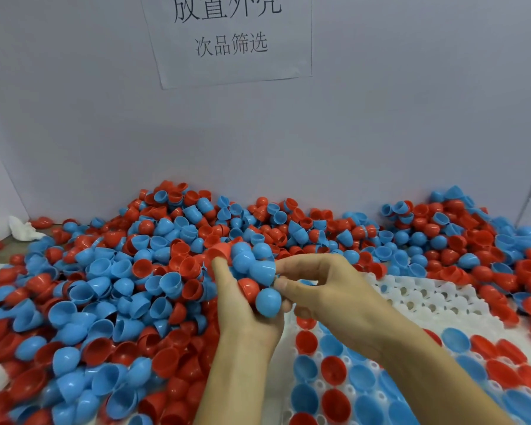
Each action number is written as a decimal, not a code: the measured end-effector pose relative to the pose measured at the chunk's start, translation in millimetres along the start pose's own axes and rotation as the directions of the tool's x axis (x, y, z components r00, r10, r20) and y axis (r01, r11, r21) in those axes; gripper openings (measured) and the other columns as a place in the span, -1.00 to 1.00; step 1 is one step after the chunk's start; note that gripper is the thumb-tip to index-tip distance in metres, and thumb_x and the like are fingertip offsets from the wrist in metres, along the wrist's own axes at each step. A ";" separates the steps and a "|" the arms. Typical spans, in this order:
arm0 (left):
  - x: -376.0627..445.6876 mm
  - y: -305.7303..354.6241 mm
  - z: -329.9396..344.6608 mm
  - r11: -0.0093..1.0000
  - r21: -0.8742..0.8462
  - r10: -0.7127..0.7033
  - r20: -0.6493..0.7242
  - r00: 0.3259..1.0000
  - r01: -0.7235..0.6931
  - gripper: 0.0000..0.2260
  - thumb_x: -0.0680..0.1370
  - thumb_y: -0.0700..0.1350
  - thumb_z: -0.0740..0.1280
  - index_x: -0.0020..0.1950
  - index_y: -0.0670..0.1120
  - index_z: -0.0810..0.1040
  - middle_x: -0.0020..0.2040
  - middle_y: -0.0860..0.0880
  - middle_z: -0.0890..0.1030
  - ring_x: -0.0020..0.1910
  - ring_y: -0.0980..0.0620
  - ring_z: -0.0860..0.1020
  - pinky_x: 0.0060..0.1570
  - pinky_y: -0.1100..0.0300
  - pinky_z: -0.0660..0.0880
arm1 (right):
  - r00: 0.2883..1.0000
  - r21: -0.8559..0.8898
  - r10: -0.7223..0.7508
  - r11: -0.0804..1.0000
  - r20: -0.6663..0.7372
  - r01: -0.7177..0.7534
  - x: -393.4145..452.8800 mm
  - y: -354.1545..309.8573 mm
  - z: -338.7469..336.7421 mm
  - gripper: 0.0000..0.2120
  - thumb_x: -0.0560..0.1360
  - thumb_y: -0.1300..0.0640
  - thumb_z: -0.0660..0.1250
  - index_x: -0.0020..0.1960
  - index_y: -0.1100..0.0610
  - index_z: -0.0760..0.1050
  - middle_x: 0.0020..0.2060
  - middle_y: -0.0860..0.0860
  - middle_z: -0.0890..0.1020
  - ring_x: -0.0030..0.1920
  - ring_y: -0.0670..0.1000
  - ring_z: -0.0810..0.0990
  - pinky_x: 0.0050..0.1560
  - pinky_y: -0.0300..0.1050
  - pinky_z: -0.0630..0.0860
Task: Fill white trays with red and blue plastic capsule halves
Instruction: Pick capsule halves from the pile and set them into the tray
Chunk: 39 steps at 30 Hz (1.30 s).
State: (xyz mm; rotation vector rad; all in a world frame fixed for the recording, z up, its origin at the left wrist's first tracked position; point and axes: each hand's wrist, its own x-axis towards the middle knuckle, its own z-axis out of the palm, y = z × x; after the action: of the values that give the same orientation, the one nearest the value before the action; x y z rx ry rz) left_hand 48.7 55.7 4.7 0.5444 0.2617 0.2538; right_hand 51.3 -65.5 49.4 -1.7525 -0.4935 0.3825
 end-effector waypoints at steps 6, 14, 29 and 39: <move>-1.6 3.7 4.3 0.991 0.134 0.020 -0.015 1.000 -0.018 -0.41 0.53 0.36 0.19 0.10 -0.15 0.64 0.07 -0.28 0.59 0.01 -0.27 0.62 -0.06 -0.11 0.56 | 0.984 0.251 0.144 0.954 0.101 -0.166 0.4 -6.1 -4.9 -0.79 0.62 0.09 0.29 0.00 0.10 0.70 -0.22 0.07 0.70 -0.36 -0.06 0.62 -0.36 -0.24 0.45; -1.5 3.2 6.2 0.974 0.196 0.116 -0.017 0.993 -0.110 -0.22 0.38 0.33 0.43 0.41 -0.16 0.45 0.23 -0.26 0.62 0.11 -0.25 0.67 -0.06 -0.06 0.66 | 0.941 0.649 0.259 0.682 0.216 -0.337 -0.1 -12.1 -22.1 -0.58 0.39 0.03 0.44 0.19 0.20 0.61 -0.39 0.05 0.63 -0.59 -0.15 0.40 -0.70 -0.41 0.22; 6.4 11.1 -3.2 0.991 0.072 0.119 -0.066 0.991 -0.114 -0.70 0.60 0.15 0.28 0.15 -0.05 0.44 -0.35 0.01 0.51 -0.48 0.10 0.55 -0.64 0.33 0.30 | 0.998 -0.768 0.055 0.640 0.014 -0.024 42.9 44.9 -66.5 -0.81 0.50 0.25 0.46 -0.18 -0.02 0.63 -0.08 -0.14 0.67 -0.40 -0.18 0.66 -0.33 -0.28 0.59; 8.0 4.4 -0.2 0.994 0.077 0.088 -0.088 0.992 -0.081 -0.41 0.54 0.19 0.35 0.45 -0.13 0.45 -0.21 -0.07 0.58 -0.44 0.07 0.58 -0.54 0.29 0.45 | 0.999 -0.868 0.049 0.495 0.000 -0.024 44.9 45.1 -59.1 -0.62 0.51 0.30 0.39 0.20 -0.07 0.47 0.07 -0.07 0.67 -0.13 -0.12 0.62 -0.17 -0.15 0.65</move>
State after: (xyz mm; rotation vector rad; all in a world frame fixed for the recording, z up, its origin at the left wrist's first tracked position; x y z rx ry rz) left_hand 55.4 62.0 5.5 0.6181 0.3375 0.3529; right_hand 125.0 -100.2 19.4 -2.7734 -0.7489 0.1682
